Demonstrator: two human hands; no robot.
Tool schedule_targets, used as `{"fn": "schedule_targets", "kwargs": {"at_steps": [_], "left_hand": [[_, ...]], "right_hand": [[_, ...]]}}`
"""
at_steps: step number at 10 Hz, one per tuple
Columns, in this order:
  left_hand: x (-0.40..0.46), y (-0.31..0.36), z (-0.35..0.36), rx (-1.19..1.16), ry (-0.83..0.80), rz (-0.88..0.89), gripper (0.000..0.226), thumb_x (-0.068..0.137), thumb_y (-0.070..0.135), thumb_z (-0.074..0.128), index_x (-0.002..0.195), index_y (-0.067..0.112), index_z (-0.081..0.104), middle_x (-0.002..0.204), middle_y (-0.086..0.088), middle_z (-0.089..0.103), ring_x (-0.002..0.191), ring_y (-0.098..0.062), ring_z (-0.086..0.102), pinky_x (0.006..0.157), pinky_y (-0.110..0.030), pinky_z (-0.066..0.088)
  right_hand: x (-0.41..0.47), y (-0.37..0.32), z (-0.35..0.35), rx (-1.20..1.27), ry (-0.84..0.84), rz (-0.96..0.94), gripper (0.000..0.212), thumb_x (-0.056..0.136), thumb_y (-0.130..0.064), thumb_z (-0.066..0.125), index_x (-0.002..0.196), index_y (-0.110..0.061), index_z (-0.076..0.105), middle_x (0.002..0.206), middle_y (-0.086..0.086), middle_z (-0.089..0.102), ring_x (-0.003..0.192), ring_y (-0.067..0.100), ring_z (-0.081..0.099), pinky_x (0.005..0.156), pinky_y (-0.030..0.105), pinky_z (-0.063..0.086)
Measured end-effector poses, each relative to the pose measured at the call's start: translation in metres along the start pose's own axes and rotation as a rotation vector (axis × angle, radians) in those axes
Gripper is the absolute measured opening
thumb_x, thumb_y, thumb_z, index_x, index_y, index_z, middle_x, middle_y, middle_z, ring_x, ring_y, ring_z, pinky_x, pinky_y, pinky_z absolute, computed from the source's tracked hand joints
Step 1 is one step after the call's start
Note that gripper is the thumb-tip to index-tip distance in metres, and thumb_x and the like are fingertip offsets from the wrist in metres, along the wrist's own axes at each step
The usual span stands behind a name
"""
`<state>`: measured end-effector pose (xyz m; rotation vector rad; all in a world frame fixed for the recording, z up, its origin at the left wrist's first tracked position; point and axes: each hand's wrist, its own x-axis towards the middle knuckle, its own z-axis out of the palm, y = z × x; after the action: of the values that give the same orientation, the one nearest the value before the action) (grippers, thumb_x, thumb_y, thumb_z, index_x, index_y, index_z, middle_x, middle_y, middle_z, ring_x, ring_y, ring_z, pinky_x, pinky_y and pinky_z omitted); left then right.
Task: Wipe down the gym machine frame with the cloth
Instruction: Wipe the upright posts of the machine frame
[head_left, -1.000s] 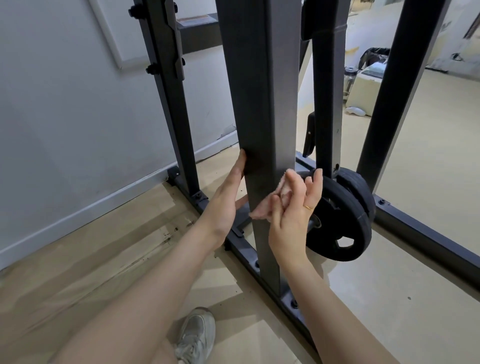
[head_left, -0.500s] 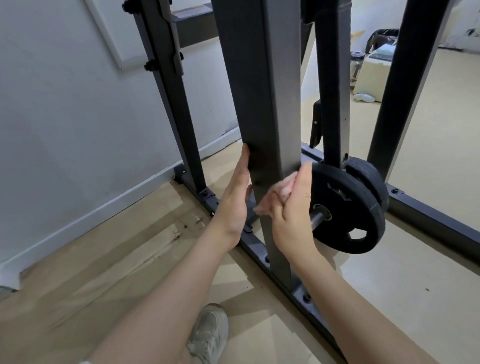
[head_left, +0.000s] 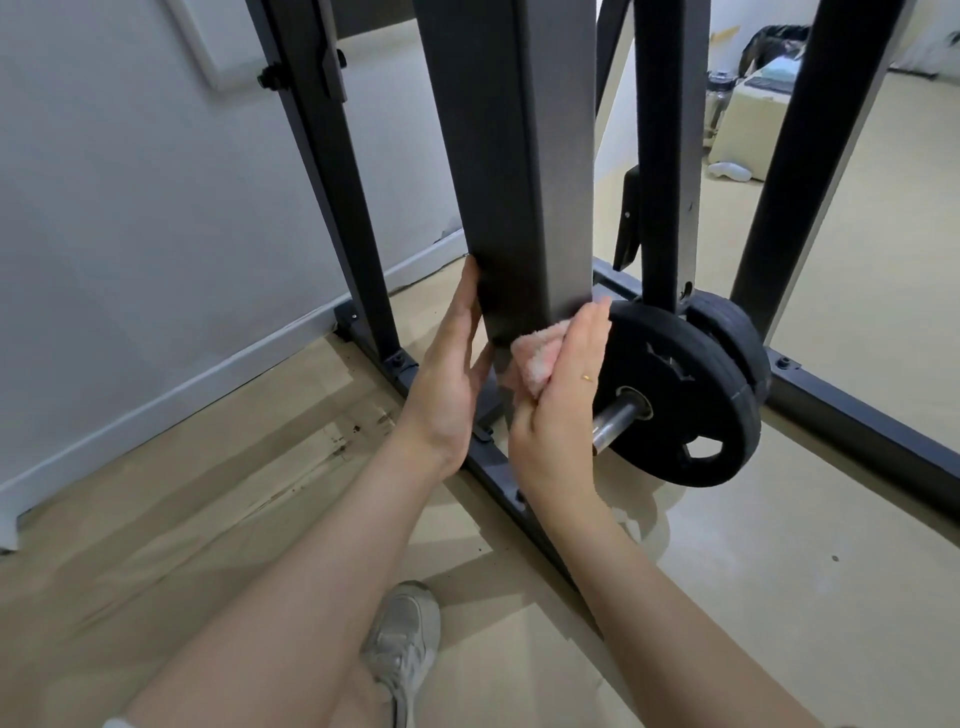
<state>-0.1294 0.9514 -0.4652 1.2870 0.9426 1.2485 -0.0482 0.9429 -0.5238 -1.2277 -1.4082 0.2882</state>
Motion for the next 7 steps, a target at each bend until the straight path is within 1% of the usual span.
{"fn": "schedule_targets", "kwargs": {"at_steps": [1,2,3,4,5,6,7], "left_hand": [[0.002,-0.003,-0.003,0.018,-0.009,-0.023,0.032,0.096,0.055,0.024,0.115,0.067,0.047,0.126,0.038,0.049,0.121,0.016,0.041,0.101,-0.027,0.034],[0.003,-0.002,-0.005,0.023,-0.011,-0.075,0.030,0.093,0.062,0.025,0.117,0.071,0.040,0.129,0.044,0.041,0.124,0.020,0.033,0.103,-0.023,0.025],[0.004,0.001,-0.005,0.057,-0.074,-0.051,0.029,0.094,0.064,0.020,0.114,0.075,0.036,0.125,0.051,0.036,0.121,0.026,0.027,0.101,-0.020,0.017],[0.007,-0.001,-0.015,-0.053,-0.110,-0.052,0.044,0.093,0.062,0.017,0.131,0.059,0.038,0.137,0.035,0.040,0.130,0.016,0.029,0.105,-0.023,0.019],[0.008,0.000,-0.024,-0.109,-0.111,-0.059,0.057,0.090,0.063,0.018,0.139,0.043,0.038,0.144,0.024,0.039,0.134,0.008,0.028,0.108,-0.019,0.021],[0.005,0.005,-0.021,-0.120,-0.068,-0.106,0.055,0.082,0.071,0.024,0.125,0.046,0.049,0.135,0.027,0.048,0.127,0.012,0.036,0.101,-0.011,0.029],[0.011,0.010,-0.029,-0.211,0.008,-0.158,0.073,0.086,0.066,0.016,0.135,0.023,0.050,0.137,0.006,0.053,0.125,0.000,0.047,0.102,-0.016,0.035]], "right_hand": [[0.013,0.011,-0.007,-0.008,-0.064,-0.045,0.088,0.089,0.004,0.059,0.148,-0.016,-0.003,0.157,0.015,0.002,0.147,0.023,0.002,0.120,0.043,0.011],[-0.008,0.026,-0.022,0.006,-0.211,0.144,0.086,0.090,0.001,0.058,0.146,-0.015,-0.005,0.155,0.024,0.014,0.145,0.034,0.016,0.115,0.053,0.022],[0.001,0.019,-0.020,-0.196,-0.157,-0.016,0.063,0.091,-0.003,0.046,0.146,0.005,0.016,0.150,0.031,0.020,0.139,0.043,0.023,0.112,0.059,0.025],[0.043,-0.004,-0.017,-0.421,-0.076,-0.469,0.061,0.092,-0.003,0.054,0.140,0.005,0.018,0.147,0.025,0.014,0.138,0.042,0.016,0.118,0.048,0.014],[0.083,-0.023,-0.035,-0.578,-0.103,-0.804,0.065,0.090,-0.005,0.060,0.143,-0.004,0.023,0.148,0.014,0.020,0.141,0.033,0.010,0.120,0.039,0.004],[0.111,-0.049,-0.045,-0.617,-0.205,-0.973,0.065,0.082,-0.006,0.068,0.139,-0.002,0.038,0.145,0.018,0.040,0.138,0.027,0.025,0.118,0.035,0.010],[0.127,-0.054,-0.047,-0.678,-0.346,-1.006,0.058,0.082,-0.017,0.063,0.136,-0.002,0.048,0.140,0.018,0.048,0.135,0.030,0.036,0.116,0.035,0.011]]}}
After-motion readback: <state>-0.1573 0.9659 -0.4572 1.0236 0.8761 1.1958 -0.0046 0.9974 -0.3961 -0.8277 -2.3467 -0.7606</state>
